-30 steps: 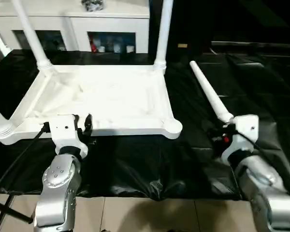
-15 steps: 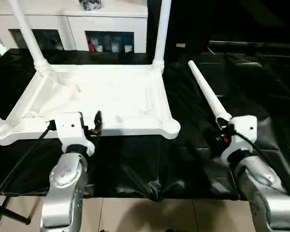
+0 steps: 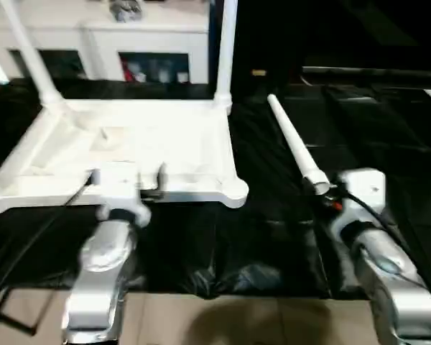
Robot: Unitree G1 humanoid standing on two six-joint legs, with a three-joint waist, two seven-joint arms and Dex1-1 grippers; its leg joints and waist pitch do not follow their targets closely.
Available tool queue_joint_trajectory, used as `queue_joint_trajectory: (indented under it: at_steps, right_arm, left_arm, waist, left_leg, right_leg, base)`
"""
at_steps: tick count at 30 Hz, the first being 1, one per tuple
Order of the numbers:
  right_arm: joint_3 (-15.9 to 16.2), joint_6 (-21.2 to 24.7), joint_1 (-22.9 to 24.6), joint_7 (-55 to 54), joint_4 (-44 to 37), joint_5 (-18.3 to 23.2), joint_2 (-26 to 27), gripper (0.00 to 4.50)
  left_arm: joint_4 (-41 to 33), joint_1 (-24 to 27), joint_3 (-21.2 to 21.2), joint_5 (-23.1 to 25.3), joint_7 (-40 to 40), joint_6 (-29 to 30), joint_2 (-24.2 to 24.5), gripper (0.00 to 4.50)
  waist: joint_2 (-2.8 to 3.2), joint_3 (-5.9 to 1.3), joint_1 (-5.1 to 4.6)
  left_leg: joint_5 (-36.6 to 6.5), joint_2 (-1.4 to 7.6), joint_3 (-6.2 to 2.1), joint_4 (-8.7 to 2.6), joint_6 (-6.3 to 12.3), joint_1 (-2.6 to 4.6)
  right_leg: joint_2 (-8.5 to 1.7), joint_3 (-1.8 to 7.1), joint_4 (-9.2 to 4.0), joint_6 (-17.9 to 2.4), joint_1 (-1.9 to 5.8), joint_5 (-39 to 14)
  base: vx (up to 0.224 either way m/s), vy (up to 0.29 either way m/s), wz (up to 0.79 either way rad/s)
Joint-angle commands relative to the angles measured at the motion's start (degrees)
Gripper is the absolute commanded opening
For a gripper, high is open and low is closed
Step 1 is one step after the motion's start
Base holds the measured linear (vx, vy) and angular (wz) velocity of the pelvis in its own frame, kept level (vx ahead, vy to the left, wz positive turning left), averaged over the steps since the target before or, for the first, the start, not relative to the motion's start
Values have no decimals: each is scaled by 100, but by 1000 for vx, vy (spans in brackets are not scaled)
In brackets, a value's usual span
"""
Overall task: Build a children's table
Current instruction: Rotate table base
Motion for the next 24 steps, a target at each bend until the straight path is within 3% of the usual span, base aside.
queue_joint_trajectory:
  at_steps: [1, 2, 3, 4, 5, 6, 7, 8, 9, 10, 11, 12, 13, 14, 15, 16, 17, 18, 19, 20, 21, 22, 23, 24]
  right_arm:
    - [-55, 31, -62, -22, -77, 9, 6, 311]
    - [-63, 37, -63, -26, -79, 25, 10, 311]
    - [-31, 47, -67, 11, -76, -5, -51, 311]
    - [25, 35, -62, 43, -66, -49, -124, 311]
    - [25, 35, -62, 43, -66, -49, -124, 311]
    - [77, 16, -50, 108, -56, -70, -208, 311]
    - [70, 71, -53, 132, -64, -38, -217, 311]
    - [66, 86, -54, 137, -67, -29, -218, 311]
    - [78, 92, -68, 153, -59, -38, -239, 311]
    - [95, 89, -77, 160, -49, -60, -257, 311]
    - [116, 77, -86, 173, -35, -91, -288, 311]
    - [131, 75, -101, 183, -18, -88, -290, 311]
    - [141, 73, -110, 195, -7, -79, -293, 311]
    - [171, 55, -121, 219, 1, -90, -311, 311]
    - [192, 52, -138, 264, 13, -21, -286, 311]
    - [205, 64, -153, 270, 21, 2, -271, 311]
    - [229, 66, -165, 267, 33, 0, -277, 311]
    - [244, 64, -171, 265, 39, -9, -285, 311]
    - [297, 48, -176, 291, 55, -47, -314, 311]
    - [315, 46, -176, 308, 60, -58, -323, 311]
    - [312, 91, -186, 294, 63, -45, -298, 311]
    - [287, 191, -212, 266, 56, -8, -265, 311]
    - [253, 350, -247, 225, 47, 34, -242, 311]
    - [211, 621, -302, 165, 37, 68, -234, 311]
  left_arm:
    - [-6, -25, 29, -30, -24, 25, -6, 375]
    - [-4, -21, 24, -22, -19, 24, -3, 375]
    - [5, -17, 26, -13, 3, 37, -6, 375]
    - [9, -13, 24, -13, 16, 38, -3, 375]
    - [9, -13, 24, -13, 16, 38, -3, 375]
    - [4, -2, 8, -30, 28, 34, 1, 375]
    - [2, 8, 0, -31, 35, 30, 8, 375]
    - [1, 11, -2, -31, 36, 29, 8, 375]
    - [-1, 24, 0, -40, 40, 15, -4, 375]
    - [-1, 29, 3, -42, 43, 11, -9, 375]
    - [-6, 39, 0, -41, 51, 5, -20, 375]
    - [-6, 48, 3, -38, 67, 1, -27, 375]
    - [-8, 54, 0, -32, 82, 0, -33, 375]
    - [-14, 57, -2, -28, 90, -2, -36, 375]
    - [-18, 65, 5, -30, 106, -11, -33, 375]
    - [-18, 72, 13, -26, 117, -18, -27, 375]
    - [-26, 83, 25, -21, 119, -23, -35, 375]
    - [-30, 89, 31, -18, 120, -25, -40, 375]
    - [-46, 110, 38, -8, 134, -24, -43, 375]
    - [-60, 124, 37, -6, 143, -22, -43, 375]
    - [-65, 131, 45, -7, 149, -20, -39, 375]
    - [-64, 142, 70, -46, 142, -97, -56, 375]
    - [-63, 147, 79, -70, 130, -145, -57, 375]
    - [-60, 138, 58, -53, 100, -111, -16, 375]
  waist:
    - [28, -198, -52]
    - [43, -135, -108]
    - [137, -48, -140]
    - [199, 79, 69]
    - [197, 58, 252]
    - [-136, -14, 24]
    - [-333, 84, 168]
    - [-285, -89, 306]
    - [-301, -110, 470]
    - [-317, -148, 537]
    - [-334, -214, 491]
    - [-148, -243, 475]
    - [-9, -246, 395]
    - [146, -299, 370]
    - [383, -356, -60]
    - [263, -472, -76]
    - [266, -489, -74]
    - [188, -449, -33]
    - [122, -368, -32]
    - [74, -360, -68]
    - [-62, -274, -83]
    - [-335, -223, -101]
    - [-480, -252, 1]
    - [-463, -268, 93]
  left_leg:
    - [-1838, 321, -44, -411, 233, 262]
    - [-2303, 424, -89, -493, 237, 337]
    - [-3548, 889, -299, -837, 246, 435]
    - [-4855, 1253, -278, -1443, 44, 12]
    - [-5034, 1160, -74, -1446, 103, 168]
    - [-4540, 844, 83, -889, 188, 690]
    - [-2218, -33, 340, 398, 179, 414]
    - [-1195, -39, 231, 561, 441, 111]
    - [-493, -70, -36, 638, 581, -333]
    - [-19, -109, -191, 602, 916, -560]
    - [116, -147, -158, 575, 994, -571]
    - [581, -129, -143, 365, 1244, -614]
    - [779, -12, -155, 57, 1466, -506]
    - [828, 69, -256, -146, 1514, -296]
    - [-116, 842, -996, -427, 2146, 699]
    - [518, 971, -1191, -360, 2631, 872]
    - [1130, 904, -1155, -287, 2736, 844]
    - [1875, 766, -927, -319, 2537, 654]
    - [2056, 566, -583, -478, 2310, 398]
    - [1847, 549, -545, -522, 2334, 382]
    - [960, 398, -357, -610, 2321, 295]
    - [-392, 29, -78, -487, 1868, 86]
    - [-874, -221, 33, -208, 1554, -30]
    - [-523, -193, -158, 163, 992, -97]
  right_leg:
    - [-575, 221, -933, 893, 274, -3445]
    - [-556, 113, -969, 828, 290, -3560]
    - [-502, 20, -624, 649, 445, -3249]
    - [-452, 198, 830, 223, 760, -1864]
    - [-376, 283, 924, 78, 610, -1580]
    - [-557, 786, 481, 58, 314, -2786]
    - [-902, 1114, -799, 555, 288, -5868]
    - [-1189, 1530, -797, 418, 668, -5958]
    - [-1142, 1709, -640, 243, 1035, -4820]
    - [-1216, 1144, -529, 540, 1090, -3010]
    - [-1169, 992, -558, 514, 1131, -2319]
    - [-1105, 658, -640, 289, 1224, -1228]
    - [-948, 262, -703, 195, 1282, -759]
    - [-750, 45, -639, 209, 1291, -717]
    - [-209, 96, 367, 286, 434, -1314]
    - [-230, 326, 818, 359, 73, -1482]
    - [-253, 393, 947, 507, -122, -1349]
    - [-259, 469, 1073, 883, -231, -923]
    - [-192, 462, 1067, 1039, -191, -431]
    - [-238, 517, 958, 994, -193, -220]
    - [-321, 585, 579, 668, -181, 233]
    - [-538, 858, -135, 429, 96, 450]
    - [-789, 1135, -439, 501, 238, -532]
    - [-1373, 1530, -611, 113, 544, -1765]
  base:
    - [0, 0, 0]
    - [0, 0, 0]
    - [0, 0, 0]
    - [0, 0, 0]
    - [72, -106, 17]
    - [72, -106, 17]
    - [185, -117, 7]
    - [156, -76, 7]
    - [156, -76, 7]
    - [139, -51, 44]
    - [132, -15, 74]
    - [132, -15, 74]
    - [170, 15, 81]
    - [203, 40, 63]
    - [203, 40, 63]
    - [204, 42, 23]
    - [172, 39, 9]
    - [172, 39, 9]
    - [131, 26, 5]
    - [58, 1, -1]
    - [107, -38, -2]
    - [73, -111, 4]
    - [122, -163, 3]
    - [74, -125, 4]
